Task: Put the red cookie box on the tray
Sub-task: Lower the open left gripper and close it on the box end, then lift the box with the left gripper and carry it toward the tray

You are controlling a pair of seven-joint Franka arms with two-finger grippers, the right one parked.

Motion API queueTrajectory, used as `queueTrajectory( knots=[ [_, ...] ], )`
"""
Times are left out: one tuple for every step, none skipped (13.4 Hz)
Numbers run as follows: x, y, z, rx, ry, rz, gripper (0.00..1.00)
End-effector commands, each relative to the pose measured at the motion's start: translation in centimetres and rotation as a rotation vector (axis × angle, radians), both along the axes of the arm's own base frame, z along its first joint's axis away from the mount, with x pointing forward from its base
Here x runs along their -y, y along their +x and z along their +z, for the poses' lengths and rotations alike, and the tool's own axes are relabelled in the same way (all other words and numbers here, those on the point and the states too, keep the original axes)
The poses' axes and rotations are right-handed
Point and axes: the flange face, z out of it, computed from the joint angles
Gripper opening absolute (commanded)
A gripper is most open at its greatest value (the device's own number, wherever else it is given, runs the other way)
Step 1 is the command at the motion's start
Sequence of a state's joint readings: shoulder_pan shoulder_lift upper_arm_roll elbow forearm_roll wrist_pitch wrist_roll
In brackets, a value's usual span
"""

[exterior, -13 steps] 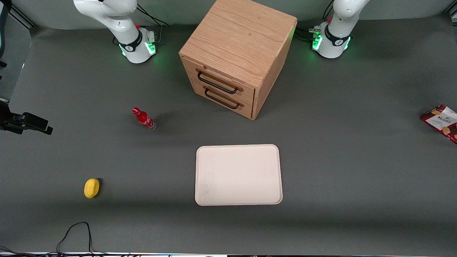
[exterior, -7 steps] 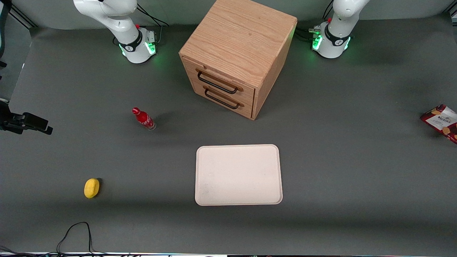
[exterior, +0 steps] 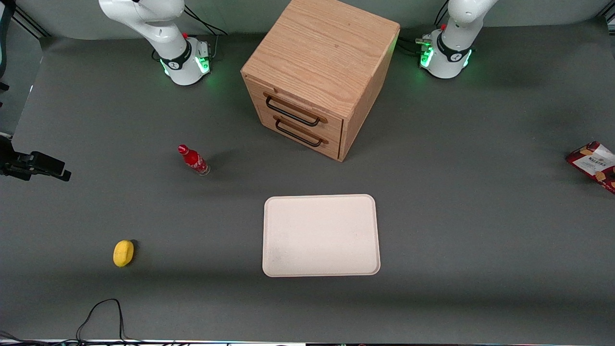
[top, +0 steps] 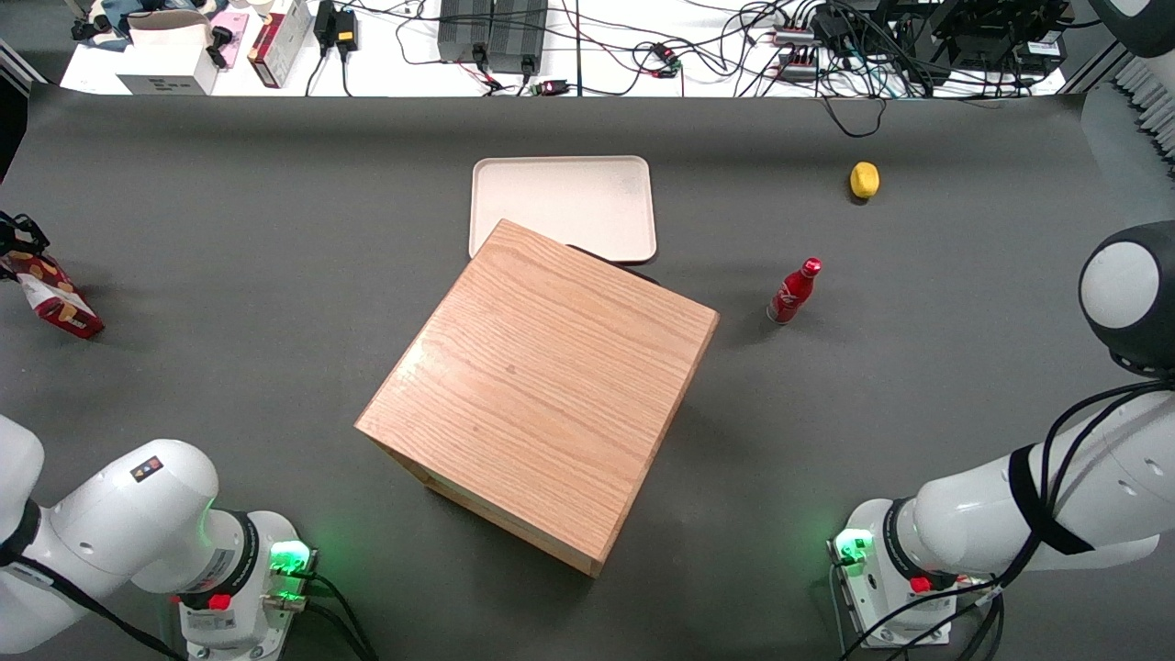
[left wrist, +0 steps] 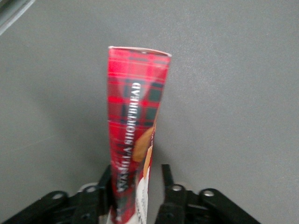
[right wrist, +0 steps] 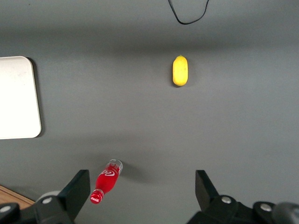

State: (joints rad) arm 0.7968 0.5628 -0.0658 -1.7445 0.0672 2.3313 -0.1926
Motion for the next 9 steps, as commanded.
queueTrajectory(
  knots=[
    [-0.3, -0.2, 0.4, 0.001, 0.01, -0.013, 0.01],
    [-0.3, -0.2, 0.3, 0.0, 0.01, -0.014, 0.0],
    [-0.3, -0.2, 0.4, 0.0, 0.01, -0.015, 0.0],
    [-0.3, -0.2, 0.5, 0.001, 0.011, -0.015, 0.0],
    [-0.3, -0.2, 0.7, 0.002, 0.012, -0.017, 0.0],
    [-0.3, -0.2, 0.8, 0.001, 0.012, -0.016, 0.0],
    [-0.3, -0.2, 1.3, 0.003, 0.015, -0.018, 0.0],
    [-0.4, -0.2, 2.7, 0.0, 0.016, -0.024, 0.0],
    [-0.4, 0.0, 4.9, -0.003, 0.018, -0.036, 0.0]
  ],
)
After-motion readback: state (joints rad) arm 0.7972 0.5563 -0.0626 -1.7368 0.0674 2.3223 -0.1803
